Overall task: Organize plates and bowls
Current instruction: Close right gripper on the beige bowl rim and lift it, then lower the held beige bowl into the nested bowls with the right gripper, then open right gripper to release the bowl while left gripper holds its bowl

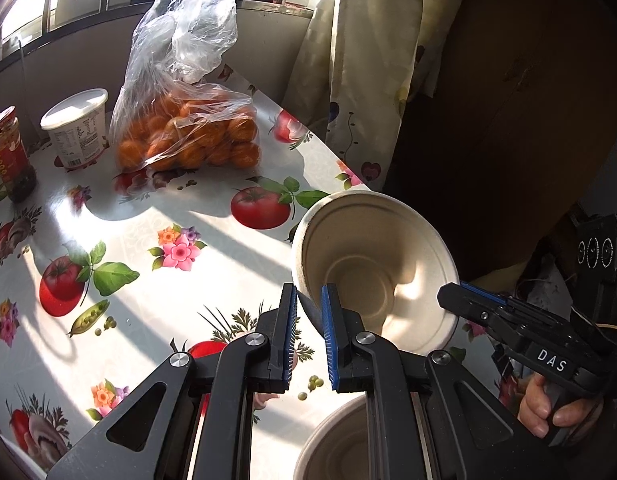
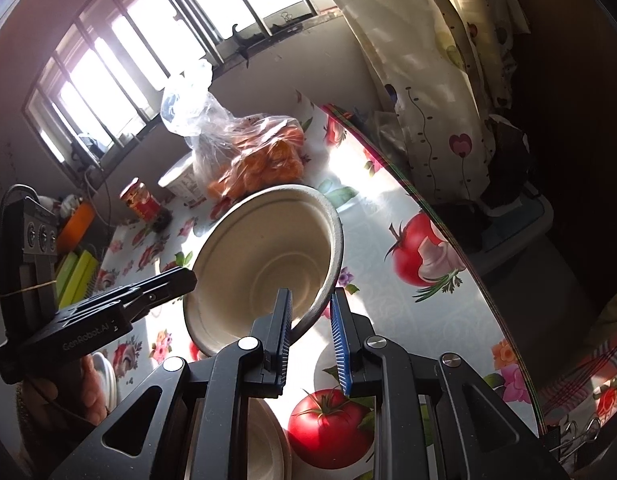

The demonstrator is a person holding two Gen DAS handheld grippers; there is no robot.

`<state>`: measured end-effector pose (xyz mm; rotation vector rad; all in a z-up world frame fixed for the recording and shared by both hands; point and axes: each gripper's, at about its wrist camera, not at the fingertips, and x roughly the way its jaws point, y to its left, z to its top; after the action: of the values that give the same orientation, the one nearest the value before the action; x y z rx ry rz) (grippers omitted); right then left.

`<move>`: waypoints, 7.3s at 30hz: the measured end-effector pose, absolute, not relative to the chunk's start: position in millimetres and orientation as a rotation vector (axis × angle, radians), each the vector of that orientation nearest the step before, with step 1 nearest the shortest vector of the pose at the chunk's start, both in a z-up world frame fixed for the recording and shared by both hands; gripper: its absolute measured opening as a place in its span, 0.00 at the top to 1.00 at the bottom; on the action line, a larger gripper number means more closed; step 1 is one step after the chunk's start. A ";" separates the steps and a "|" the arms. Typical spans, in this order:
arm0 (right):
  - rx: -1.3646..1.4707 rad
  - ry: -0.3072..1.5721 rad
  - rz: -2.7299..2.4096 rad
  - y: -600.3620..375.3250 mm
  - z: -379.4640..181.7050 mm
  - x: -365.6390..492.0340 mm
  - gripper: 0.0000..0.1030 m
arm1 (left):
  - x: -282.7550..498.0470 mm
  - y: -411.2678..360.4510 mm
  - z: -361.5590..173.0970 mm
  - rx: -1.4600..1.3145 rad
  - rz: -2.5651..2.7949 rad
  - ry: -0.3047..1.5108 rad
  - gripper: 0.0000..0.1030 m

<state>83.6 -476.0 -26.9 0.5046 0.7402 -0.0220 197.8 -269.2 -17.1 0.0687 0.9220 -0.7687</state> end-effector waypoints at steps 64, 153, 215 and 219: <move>0.460 0.710 0.022 -395.4 -6.2 -11.0 0.80 | 103.5 -189.3 -5.2 0.002 -0.746 0.860 0.87; 0.427 0.787 -0.045 -384.9 -42.9 -26.8 0.67 | 85.2 -191.1 -42.4 0.029 -0.730 0.953 0.87; 0.476 0.752 -0.058 -404.9 -45.8 -38.5 0.55 | 85.7 -190.4 -42.9 0.037 -0.725 0.945 0.75; 0.471 0.755 -0.053 -404.0 -46.6 -36.9 0.55 | 89.8 -189.3 -44.8 0.015 -0.736 0.953 0.75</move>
<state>-36.9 -404.0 -46.6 0.4711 0.7550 -0.0532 89.8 -189.3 -44.8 0.0153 0.9533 -0.7362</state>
